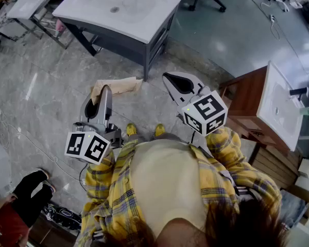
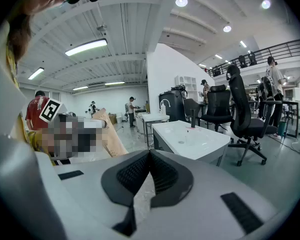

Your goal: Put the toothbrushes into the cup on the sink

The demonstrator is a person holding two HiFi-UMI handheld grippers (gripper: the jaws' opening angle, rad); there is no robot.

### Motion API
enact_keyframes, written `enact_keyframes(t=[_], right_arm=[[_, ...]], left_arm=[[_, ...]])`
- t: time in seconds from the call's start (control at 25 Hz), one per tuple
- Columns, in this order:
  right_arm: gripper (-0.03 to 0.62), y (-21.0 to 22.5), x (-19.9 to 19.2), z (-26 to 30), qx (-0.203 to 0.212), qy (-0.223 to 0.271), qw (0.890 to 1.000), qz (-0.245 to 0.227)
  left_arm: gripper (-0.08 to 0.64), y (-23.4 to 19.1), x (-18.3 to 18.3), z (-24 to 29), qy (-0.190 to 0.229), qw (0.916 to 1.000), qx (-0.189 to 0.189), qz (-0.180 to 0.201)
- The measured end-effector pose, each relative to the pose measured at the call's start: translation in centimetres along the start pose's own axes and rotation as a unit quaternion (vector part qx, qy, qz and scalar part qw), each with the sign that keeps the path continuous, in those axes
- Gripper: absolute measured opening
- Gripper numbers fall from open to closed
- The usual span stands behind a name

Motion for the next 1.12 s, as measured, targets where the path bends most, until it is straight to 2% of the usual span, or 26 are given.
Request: enact_keyframes(t=[0.28,0.68,1.12], right_arm=[[0.012,2.1,-0.7,-1.3,-0.001,0.001,1.000,0.004],[0.013,4.9,-2.1,-2.3,0.023,0.006,1.000,0.019],[0.014,5.8,-2.5,-1.6,0.041,0.005,0.999,0.029]], left_arm=[[0.060,1.6,-1.1,1.5,-0.007,1.0000,0.003,-0.001],[0.060,4.1,-2.5,3.2,-0.009,0.9998,0.017,0.001],[0.061,3.8,-2.7,4.5,-0.024,0.9993,0.027,0.013]])
Point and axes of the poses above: the fingertips, and each gripper's own axes: z forward along the fingers, y to its right, x out of its top, the point moved 10 cm from there along -z, backward along the fingers, and after that the axes turned 3 degrees about -x, right-handed, at the moved point
